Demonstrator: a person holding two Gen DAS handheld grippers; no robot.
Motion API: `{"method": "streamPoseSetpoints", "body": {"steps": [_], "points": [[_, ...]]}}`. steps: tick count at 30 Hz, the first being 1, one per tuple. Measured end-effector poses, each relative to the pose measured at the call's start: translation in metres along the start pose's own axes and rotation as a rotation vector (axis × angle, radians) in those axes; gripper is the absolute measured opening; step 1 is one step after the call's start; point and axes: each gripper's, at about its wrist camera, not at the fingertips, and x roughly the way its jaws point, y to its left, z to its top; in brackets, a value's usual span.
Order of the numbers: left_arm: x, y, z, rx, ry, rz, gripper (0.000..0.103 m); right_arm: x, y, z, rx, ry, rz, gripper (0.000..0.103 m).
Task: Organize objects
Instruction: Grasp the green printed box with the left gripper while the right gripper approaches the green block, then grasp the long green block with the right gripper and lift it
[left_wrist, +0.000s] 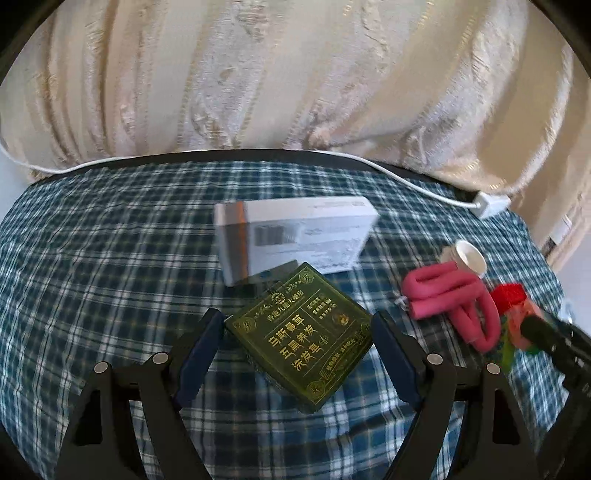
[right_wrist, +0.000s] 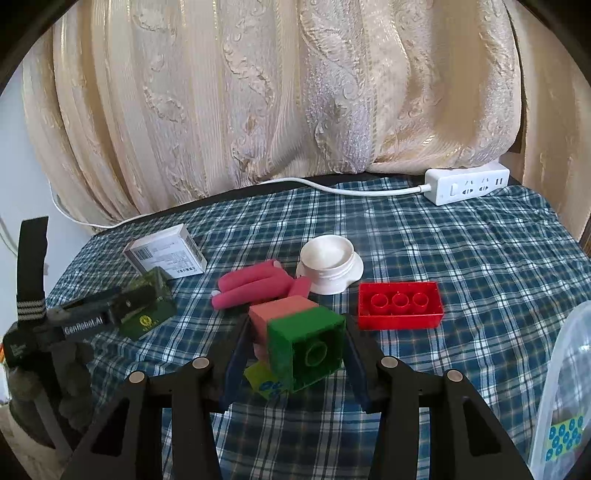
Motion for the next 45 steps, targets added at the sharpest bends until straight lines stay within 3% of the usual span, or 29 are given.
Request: {"method": "streamPoseSetpoints", "body": {"steps": [10, 15, 23, 39, 45], "points": [[-0.005, -0.033, -0.014, 0.156, 0.025, -0.048, 0.083, -0.003, -0.003, 0.001, 0.007, -0.001, 0.003, 0.050], [-0.003, -0.050, -0.020, 0.227, 0.015, -0.029, 0.083, -0.001, -0.004, 0.000, 0.011, 0.012, 0.006, 0.050], [0.005, -0.046, -0.012, 0.187, 0.012, -0.008, 0.083, 0.002, -0.005, -0.002, 0.013, 0.044, 0.017, 0.050], [0.016, -0.064, -0.012, 0.241, 0.028, 0.015, 0.083, 0.012, 0.002, -0.010, -0.036, 0.086, 0.009, 0.053], [0.014, -0.065, -0.013, 0.245, 0.015, 0.026, 0.077, 0.015, -0.001, -0.011, -0.039, 0.086, 0.023, 0.057]]}}
